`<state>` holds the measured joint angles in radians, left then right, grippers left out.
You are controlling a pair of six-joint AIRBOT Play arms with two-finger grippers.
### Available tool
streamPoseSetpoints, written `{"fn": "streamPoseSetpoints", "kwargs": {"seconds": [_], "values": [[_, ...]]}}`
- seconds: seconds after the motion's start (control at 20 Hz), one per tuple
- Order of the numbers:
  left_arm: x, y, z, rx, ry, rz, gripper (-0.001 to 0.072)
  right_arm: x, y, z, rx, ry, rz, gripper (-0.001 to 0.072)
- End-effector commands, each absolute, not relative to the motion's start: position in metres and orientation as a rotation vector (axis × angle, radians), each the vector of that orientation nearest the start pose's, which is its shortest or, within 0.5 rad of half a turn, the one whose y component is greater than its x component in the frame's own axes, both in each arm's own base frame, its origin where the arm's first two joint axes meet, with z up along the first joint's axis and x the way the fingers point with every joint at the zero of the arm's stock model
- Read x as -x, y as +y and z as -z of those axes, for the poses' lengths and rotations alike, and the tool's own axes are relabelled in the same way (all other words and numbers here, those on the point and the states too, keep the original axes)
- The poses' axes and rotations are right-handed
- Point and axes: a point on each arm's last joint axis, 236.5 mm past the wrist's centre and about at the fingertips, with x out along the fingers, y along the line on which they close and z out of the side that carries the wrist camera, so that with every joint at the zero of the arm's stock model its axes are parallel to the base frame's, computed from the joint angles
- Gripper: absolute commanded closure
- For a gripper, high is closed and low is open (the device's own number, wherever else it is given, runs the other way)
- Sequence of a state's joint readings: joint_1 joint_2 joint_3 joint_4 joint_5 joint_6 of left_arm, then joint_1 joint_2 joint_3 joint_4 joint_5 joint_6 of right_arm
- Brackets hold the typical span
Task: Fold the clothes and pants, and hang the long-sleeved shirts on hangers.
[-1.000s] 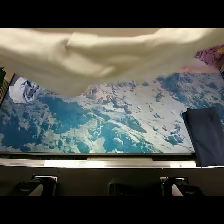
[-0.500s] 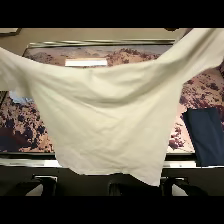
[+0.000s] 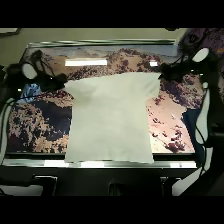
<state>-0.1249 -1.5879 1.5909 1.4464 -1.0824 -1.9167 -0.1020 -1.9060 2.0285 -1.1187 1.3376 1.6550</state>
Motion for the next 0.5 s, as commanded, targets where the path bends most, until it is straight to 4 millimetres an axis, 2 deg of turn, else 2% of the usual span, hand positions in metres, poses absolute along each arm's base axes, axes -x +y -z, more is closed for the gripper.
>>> {"fn": "streamPoseSetpoints", "kwargs": {"seconds": [0.0,0.05,0.1,0.2,0.25,0.3,0.45], "values": [[-0.496,-0.119,0.028,0.331,1.241,-0.005,0.0692,-0.526,0.074,0.039,-0.498,1.434,-0.231,0.0675],[-0.494,-0.125,0.032,0.340,1.250,-0.009,0.0692,-0.527,0.079,0.040,-0.474,1.430,-0.253,0.0664],[-0.493,-0.129,0.032,0.346,1.252,-0.010,0.0692,-0.527,0.081,0.039,-0.451,1.422,-0.274,0.0586],[-0.491,-0.134,0.029,0.340,1.252,-0.001,0.0692,-0.517,0.079,0.034,-0.398,1.445,-0.319,0.0345],[-0.490,-0.134,0.027,0.336,1.257,0.001,0.0692,-0.504,0.075,0.028,-0.348,1.475,-0.360,0.0317],[-0.487,-0.131,0.026,0.333,1.264,-0.005,0.0692,-0.494,0.066,0.021,-0.316,1.496,-0.389,0.0319],[-0.477,-0.121,0.021,0.322,1.300,-0.019,0.0692,-0.479,0.041,-0.023,-0.426,1.454,-0.413,0.0308]]}}
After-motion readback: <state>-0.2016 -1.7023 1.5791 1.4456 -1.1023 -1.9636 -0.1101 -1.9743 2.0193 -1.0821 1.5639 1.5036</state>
